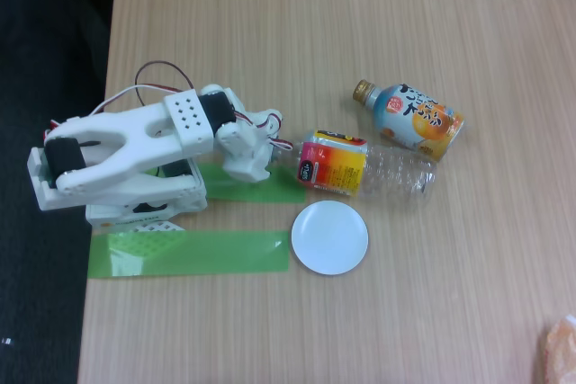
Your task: Pick up the plastic bottle and stand it up on the white place
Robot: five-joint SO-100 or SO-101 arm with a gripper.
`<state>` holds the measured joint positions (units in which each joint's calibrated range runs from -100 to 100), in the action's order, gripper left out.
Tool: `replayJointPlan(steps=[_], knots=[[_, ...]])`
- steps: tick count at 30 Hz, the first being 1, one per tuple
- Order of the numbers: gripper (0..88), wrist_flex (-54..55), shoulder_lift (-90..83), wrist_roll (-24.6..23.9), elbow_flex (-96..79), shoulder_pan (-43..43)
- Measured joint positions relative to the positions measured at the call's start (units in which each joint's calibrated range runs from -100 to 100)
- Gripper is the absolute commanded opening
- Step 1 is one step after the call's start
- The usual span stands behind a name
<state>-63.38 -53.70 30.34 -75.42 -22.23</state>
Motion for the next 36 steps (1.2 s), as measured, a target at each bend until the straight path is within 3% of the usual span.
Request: replayJointPlan(steps=[22,29,36], knots=[[36.7,1.87,0.0,-0.16,-3.25,0.07],[20.9,1.87,0.0,-0.16,-3.8,0.07],[18.0,1.87,0.0,-0.16,-3.8,0.07]])
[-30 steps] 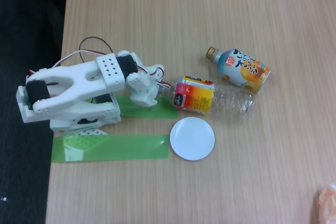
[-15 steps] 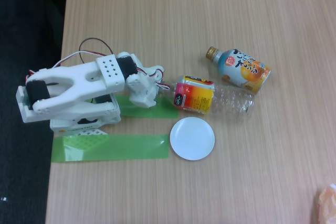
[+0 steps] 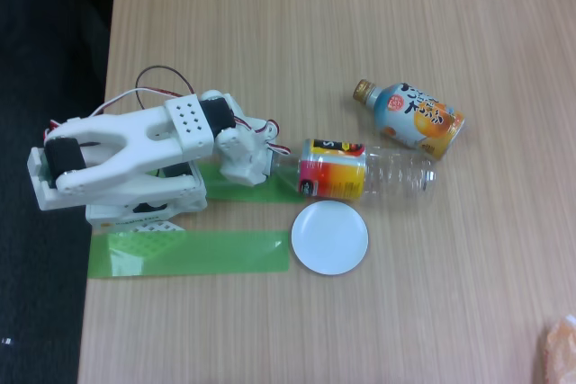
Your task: Pick up the plastic bottle and stand it up on the white place
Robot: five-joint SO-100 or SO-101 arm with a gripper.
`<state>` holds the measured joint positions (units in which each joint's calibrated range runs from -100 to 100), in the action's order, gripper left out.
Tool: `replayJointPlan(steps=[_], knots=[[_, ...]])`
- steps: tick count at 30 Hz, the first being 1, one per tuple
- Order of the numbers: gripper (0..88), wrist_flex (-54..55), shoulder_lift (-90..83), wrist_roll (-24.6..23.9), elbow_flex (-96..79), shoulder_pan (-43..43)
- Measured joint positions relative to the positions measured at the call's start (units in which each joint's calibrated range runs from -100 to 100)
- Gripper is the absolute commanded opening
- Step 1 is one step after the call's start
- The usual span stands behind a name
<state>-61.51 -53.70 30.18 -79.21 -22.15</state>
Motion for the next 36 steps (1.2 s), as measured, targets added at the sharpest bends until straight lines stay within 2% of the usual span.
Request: replayJointPlan(steps=[13,20,36], knots=[[17.4,0.0,0.0,0.0,-0.09,0.0],[4.2,0.0,-0.08,0.0,-0.09,0.3],[4.1,0.0,0.0,0.0,2.89,0.07]])
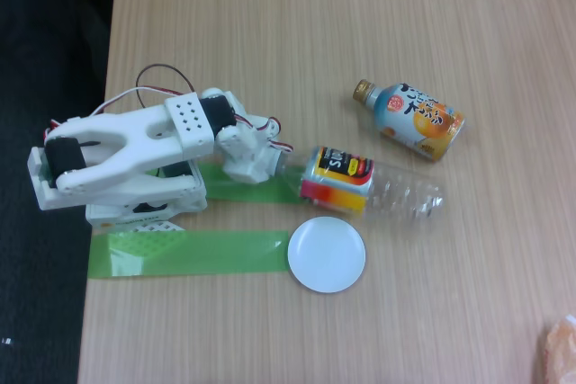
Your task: Pick up the plastic bottle and stand it up on the white place
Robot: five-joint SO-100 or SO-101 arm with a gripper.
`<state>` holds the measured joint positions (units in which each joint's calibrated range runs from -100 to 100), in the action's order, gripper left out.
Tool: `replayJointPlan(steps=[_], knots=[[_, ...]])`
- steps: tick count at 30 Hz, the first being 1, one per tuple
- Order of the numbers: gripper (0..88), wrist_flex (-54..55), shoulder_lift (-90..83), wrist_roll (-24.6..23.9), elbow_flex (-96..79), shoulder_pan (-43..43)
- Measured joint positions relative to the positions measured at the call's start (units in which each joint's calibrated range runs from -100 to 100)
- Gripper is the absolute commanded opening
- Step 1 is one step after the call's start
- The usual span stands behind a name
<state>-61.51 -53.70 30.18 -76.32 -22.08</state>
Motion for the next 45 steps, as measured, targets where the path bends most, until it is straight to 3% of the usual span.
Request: replayJointPlan(steps=[14,17,28,40,45], knots=[[4.1,0.0,0.0,0.0,19.79,-0.52],[4.1,0.0,0.0,-2.26,25.58,-0.52],[4.0,0.0,0.0,-29.55,55.31,-4.41],[3.5,0.0,-0.34,-55.63,79.53,-9.94],[3.5,-0.25,-0.93,-66.19,83.51,-7.4]])
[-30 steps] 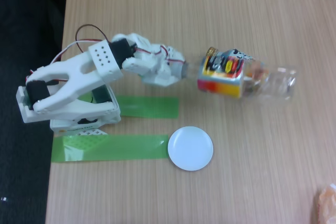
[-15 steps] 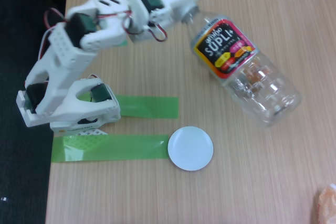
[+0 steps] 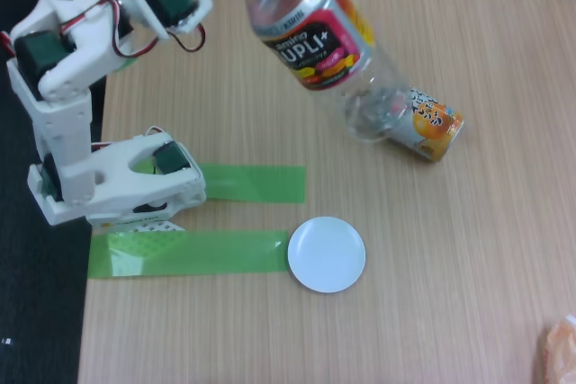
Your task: Pick up the plastic bottle and stand it up on the white place
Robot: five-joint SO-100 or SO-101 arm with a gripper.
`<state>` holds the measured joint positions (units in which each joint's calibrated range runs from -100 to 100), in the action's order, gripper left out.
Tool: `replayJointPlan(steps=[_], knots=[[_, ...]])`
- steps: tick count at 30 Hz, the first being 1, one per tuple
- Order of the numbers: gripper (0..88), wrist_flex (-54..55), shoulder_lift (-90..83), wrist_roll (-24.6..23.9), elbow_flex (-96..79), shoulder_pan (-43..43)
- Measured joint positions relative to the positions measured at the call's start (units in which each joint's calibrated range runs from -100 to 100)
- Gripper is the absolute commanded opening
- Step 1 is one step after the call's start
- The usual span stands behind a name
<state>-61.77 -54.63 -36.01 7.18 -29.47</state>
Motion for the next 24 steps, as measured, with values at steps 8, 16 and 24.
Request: replayJointPlan(steps=[8,16,24], knots=[[3.5,-3.99,0.08,-2.05,-3.52,14.05],[3.5,-3.99,0.42,-6.89,-14.91,23.09],[3.5,-2.12,0.84,-8.2,-21.87,23.16]])
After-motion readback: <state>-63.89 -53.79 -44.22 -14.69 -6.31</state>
